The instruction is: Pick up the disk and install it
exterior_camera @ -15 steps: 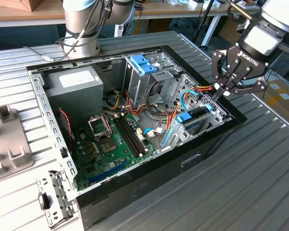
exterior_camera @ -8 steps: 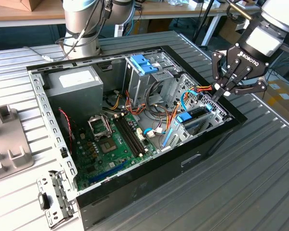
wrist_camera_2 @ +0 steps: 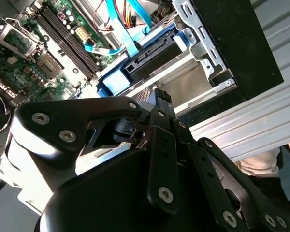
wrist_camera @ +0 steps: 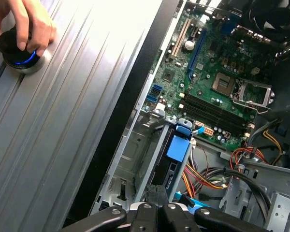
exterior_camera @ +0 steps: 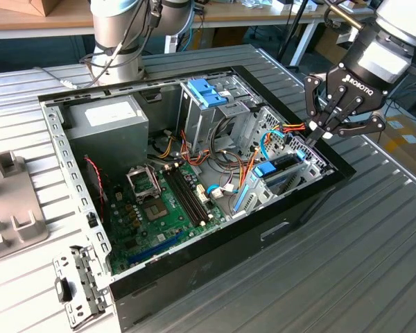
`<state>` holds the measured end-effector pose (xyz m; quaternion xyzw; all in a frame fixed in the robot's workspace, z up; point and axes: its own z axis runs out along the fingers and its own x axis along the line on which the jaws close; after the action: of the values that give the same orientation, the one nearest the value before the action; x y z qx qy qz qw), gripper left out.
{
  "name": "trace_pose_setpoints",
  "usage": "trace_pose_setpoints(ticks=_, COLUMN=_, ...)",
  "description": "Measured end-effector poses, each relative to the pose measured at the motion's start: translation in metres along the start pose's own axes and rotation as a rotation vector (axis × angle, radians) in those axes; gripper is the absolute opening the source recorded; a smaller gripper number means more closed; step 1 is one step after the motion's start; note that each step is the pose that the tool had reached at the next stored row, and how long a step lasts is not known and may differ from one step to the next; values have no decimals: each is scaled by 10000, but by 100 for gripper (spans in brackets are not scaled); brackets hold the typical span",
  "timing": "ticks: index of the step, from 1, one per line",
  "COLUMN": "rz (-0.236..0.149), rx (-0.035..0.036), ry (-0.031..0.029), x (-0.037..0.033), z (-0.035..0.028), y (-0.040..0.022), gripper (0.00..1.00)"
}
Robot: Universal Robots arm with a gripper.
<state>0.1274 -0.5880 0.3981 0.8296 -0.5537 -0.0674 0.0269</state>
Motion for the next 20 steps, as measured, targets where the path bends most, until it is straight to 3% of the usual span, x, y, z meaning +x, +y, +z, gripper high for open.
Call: trace_pose_setpoints(ticks=20, rz=-1041, rx=-86, ry=126, x=0, z=0, y=0, gripper=11)
